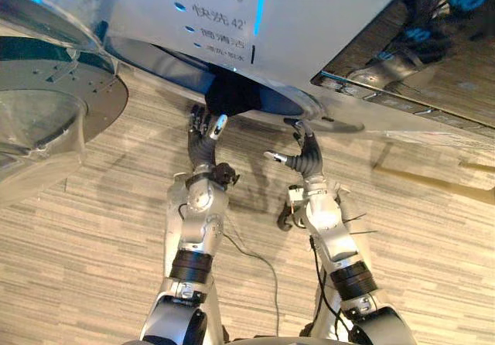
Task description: Pick up the laundry basket with both hands and put the clothes into the washing machine.
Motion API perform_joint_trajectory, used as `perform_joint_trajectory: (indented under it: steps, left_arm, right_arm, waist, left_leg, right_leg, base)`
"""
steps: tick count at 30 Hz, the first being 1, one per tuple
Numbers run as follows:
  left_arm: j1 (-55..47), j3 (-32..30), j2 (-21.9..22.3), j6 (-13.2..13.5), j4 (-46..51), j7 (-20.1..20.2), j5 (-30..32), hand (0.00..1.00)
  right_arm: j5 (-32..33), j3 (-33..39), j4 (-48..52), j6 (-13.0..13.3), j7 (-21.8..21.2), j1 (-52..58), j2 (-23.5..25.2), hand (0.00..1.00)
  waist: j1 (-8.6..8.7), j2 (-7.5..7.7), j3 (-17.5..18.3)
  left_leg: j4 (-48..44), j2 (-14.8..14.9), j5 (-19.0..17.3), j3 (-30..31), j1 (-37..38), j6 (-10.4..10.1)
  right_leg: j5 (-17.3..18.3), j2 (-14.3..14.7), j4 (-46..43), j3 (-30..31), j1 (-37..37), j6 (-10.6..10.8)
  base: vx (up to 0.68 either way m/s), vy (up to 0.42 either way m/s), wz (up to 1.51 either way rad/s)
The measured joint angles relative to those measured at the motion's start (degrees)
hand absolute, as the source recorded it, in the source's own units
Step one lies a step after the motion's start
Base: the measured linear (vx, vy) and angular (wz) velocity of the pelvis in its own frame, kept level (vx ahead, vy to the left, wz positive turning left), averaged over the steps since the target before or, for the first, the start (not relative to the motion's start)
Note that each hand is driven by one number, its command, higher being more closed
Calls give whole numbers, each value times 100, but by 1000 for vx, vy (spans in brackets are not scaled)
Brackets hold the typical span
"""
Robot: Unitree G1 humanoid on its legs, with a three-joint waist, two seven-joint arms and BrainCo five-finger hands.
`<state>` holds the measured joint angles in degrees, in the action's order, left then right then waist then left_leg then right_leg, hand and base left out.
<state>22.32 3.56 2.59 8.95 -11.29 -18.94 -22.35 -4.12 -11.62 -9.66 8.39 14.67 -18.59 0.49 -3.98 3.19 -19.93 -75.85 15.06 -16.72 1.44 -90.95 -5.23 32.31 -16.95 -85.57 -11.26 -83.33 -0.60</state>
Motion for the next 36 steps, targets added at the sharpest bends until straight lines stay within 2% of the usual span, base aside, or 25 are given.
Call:
perform_joint_trajectory:
  steps: [6, 10, 11, 15, 18, 20, 23, 26, 32, 33, 36]
  left_arm:
    - [-128, -31, 6, -49, 3, -60, 526, 0]
    - [-125, -158, 137, -90, 6, -471, 1038, 0]
    - [-123, -182, 197, -87, 7, -675, 1195, 0]
    - [-116, -219, 277, -75, -23, -970, 1240, 0]
    - [-9, -269, 338, 35, -505, -1014, 875, 0]
    - [213, -255, 351, 34, -1102, -984, 430, 0]
    - [526, -242, 376, 32, -1556, -940, 91, 0]
    - [858, -220, 377, 30, -1846, -859, -64, 0]
    - [1523, -184, 318, 23, -2153, -847, -186, 0]
    - [1654, -185, 280, 22, -2196, -848, -184, 100]
    - [1970, -202, 137, 12, -2298, -863, -203, 100]
  right_arm:
    - [-123, 0, 0, 23, 3, 29, -5, 0]
    - [-160, -9, -1, 26, 22, 54, -20, 0]
    - [-166, -11, -3, 28, 36, 67, -40, 0]
    - [-204, -16, -17, 45, 157, 87, -41, 0]
    - [-203, -16, -38, 50, 207, 85, -43, 0]
    - [-198, -30, -163, 64, 276, 21, -41, 0]
    - [-183, -84, -318, 67, 297, -29, -46, 0]
    - [-101, -181, -375, 67, 300, -44, -97, 0]
    - [-76, -182, -583, 62, 304, -321, -126, 0]
    - [-60, -184, -597, 62, 303, -375, -133, 0]
    - [15, -168, -732, 63, 306, -607, -156, 0]
  waist:
    - [-12, -2, 1]
    - [-19, -7, 4]
    - [-20, -11, 6]
    - [-34, -17, 10]
    - [-37, -20, 12]
    - [-28, -21, 12]
    - [-17, -18, 14]
    - [-10, -74, 90]
    - [15, -76, 93]
    - [16, -76, 92]
    - [33, -75, 93]
  left_leg:
    - [31, -7, 1, -18, 13, 0]
    - [99, -13, 12, -33, 89, -14]
    - [135, -14, 12, -32, 143, -15]
    - [176, -14, 17, -26, 176, -25]
    - [163, -11, 22, -27, 177, -18]
    - [143, -7, 28, -29, 176, -8]
    - [131, -2, 26, -36, 161, -5]
    - [47, 20, 27, -21, 3, -5]
    - [-166, 97, 7, -6, -166, 23]
    - [-220, 102, 6, 2, -221, 24]
    - [-336, 102, 6, 14, -380, 25]
  right_leg:
    - [3, -11, 11, 2, 0, -7]
    - [3, -10, 59, -5, 69, -8]
    - [3, -10, 94, -22, 127, -9]
    - [3, -7, 141, -52, 172, -9]
    - [3, -7, 142, -53, 181, -9]
    - [3, -6, 136, -48, 183, -9]
    - [2, -3, 117, -31, 157, -10]
    - [-7, 21, 53, -12, -7, -23]
    - [-10, 79, -127, 48, -195, -28]
    - [-10, 84, -176, 66, -253, -28]
    - [-21, 84, -294, 88, -417, -49]
  base:
    - [15, -16, 1]
    - [35, -36, 2]
    - [35, -34, 2]
    - [25, -25, 1]
    - [11, -9, 0]
    - [0, 0, 0]
    - [0, 0, 0]
    - [8, -19, -7]
    - [10, -17, -8]
    - [2, -21, -5]
    - [10, -26, -4]
